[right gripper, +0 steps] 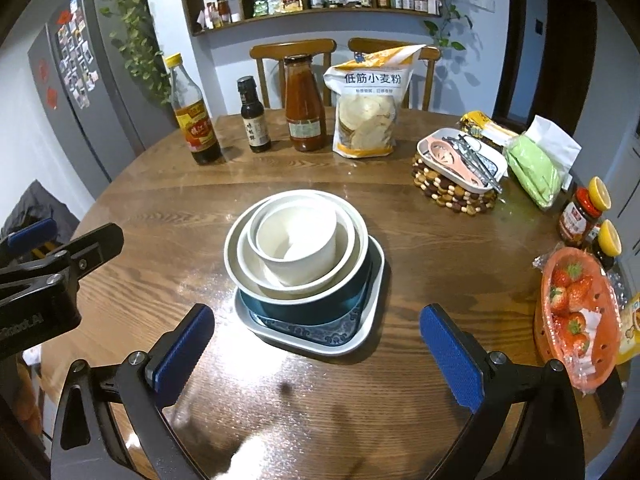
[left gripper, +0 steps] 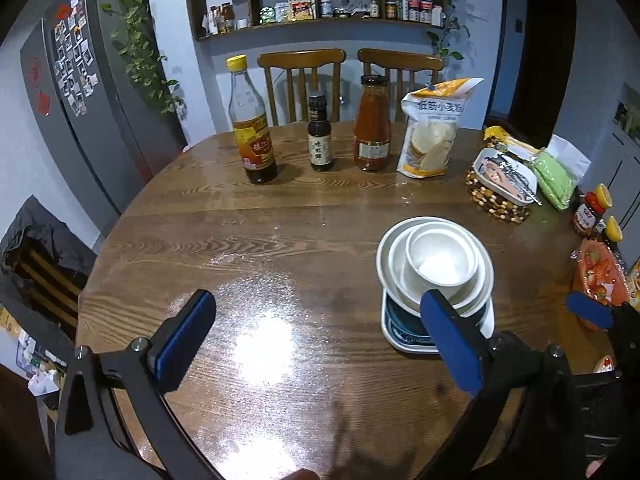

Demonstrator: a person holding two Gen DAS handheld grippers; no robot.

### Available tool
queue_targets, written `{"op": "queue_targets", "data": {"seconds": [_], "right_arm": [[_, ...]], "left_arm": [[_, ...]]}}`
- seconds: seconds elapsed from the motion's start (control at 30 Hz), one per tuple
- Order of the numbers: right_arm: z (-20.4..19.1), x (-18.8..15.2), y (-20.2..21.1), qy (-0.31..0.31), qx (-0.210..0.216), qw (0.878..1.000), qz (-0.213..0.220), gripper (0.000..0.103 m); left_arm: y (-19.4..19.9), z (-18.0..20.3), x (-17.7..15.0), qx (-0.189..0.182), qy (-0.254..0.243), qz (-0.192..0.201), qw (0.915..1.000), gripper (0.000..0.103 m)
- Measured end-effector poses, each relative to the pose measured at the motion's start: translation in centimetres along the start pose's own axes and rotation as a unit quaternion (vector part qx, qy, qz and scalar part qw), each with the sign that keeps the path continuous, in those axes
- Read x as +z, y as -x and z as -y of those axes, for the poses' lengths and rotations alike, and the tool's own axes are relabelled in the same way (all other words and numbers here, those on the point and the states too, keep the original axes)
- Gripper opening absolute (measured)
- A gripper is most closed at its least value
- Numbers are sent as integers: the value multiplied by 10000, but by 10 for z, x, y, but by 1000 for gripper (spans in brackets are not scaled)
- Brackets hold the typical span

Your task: Organize plates and bowls

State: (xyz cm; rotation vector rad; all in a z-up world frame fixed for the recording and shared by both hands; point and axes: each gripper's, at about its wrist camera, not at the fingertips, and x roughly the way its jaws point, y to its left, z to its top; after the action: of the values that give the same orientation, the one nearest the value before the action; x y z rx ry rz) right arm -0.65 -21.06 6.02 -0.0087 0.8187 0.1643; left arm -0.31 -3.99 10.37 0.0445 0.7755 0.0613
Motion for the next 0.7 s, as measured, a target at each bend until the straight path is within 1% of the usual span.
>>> {"op": "queue_targets", "data": {"seconds": [0.1, 0.3, 0.5, 0.7], "right_arm": [[0, 2, 3, 38, 28, 10000, 19, 102], [2, 4, 4, -21, 108, 9999, 36, 102], [2, 6, -1, -42, 182, 9998, -18, 102], [-3, 9, -5, 7, 242, 9997, -51, 102]], "left_arm": [[-2, -3, 0, 116, 50, -55, 9999, 102], [-4, -4, -2, 367, 21, -39, 9993, 102], [-10, -7, -3, 484, 49, -92, 9988, 102], [-15, -7, -4, 490, 25, -143, 9987, 102]]}}
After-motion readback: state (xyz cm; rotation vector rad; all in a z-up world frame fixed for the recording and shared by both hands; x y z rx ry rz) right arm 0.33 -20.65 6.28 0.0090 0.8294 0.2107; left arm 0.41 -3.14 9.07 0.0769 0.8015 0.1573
